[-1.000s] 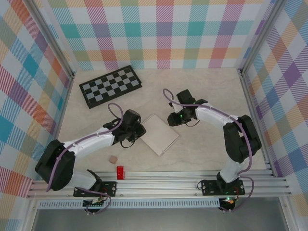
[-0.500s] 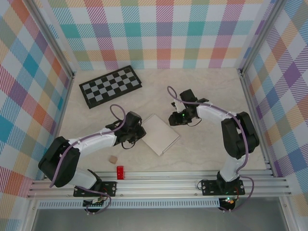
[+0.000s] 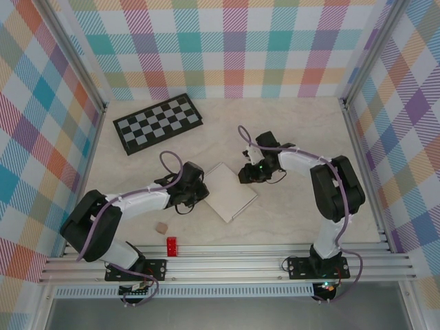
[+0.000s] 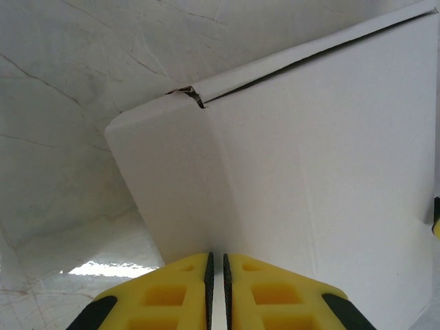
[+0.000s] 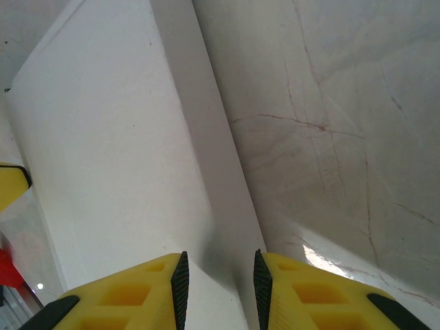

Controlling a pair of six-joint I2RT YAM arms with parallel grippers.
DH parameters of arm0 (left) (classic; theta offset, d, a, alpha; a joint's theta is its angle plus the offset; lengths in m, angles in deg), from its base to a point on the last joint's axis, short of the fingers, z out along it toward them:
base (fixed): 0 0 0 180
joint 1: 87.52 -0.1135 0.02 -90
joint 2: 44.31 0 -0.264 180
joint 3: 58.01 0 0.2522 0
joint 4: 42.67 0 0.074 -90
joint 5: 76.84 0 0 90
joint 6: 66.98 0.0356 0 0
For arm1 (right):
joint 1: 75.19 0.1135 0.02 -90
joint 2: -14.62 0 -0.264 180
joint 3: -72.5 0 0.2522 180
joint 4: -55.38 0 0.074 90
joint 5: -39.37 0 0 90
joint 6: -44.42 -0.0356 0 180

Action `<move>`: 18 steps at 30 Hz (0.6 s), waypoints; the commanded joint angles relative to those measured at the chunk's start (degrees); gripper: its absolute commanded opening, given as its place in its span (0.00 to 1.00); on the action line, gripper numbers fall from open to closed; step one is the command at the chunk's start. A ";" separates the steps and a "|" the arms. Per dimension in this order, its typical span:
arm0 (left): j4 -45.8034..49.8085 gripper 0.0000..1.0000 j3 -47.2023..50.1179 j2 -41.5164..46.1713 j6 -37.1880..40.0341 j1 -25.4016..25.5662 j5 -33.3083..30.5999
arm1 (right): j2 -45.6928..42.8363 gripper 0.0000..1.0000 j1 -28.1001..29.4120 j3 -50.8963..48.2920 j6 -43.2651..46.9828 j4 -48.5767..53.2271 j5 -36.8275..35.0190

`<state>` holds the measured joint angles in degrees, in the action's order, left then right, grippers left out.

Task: Fold the paper box

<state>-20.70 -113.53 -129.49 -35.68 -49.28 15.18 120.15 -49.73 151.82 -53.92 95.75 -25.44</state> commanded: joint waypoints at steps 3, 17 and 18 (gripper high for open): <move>-1.58 0.14 1.08 -1.48 0.95 1.12 -0.34 | 2.01 0.33 0.65 -0.60 -0.43 -0.45 2.93; -14.94 0.14 3.07 -1.99 2.40 4.67 -0.26 | 2.85 0.33 1.54 -3.33 -3.13 -4.23 7.24; -16.52 0.14 3.50 -2.23 2.45 4.96 -0.26 | 2.96 0.33 1.68 -3.42 -3.45 -4.41 7.70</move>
<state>-27.65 -110.73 -130.48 -34.48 -46.86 12.12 121.81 -49.73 150.16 -55.56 92.19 -22.91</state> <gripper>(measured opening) 0.141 0.332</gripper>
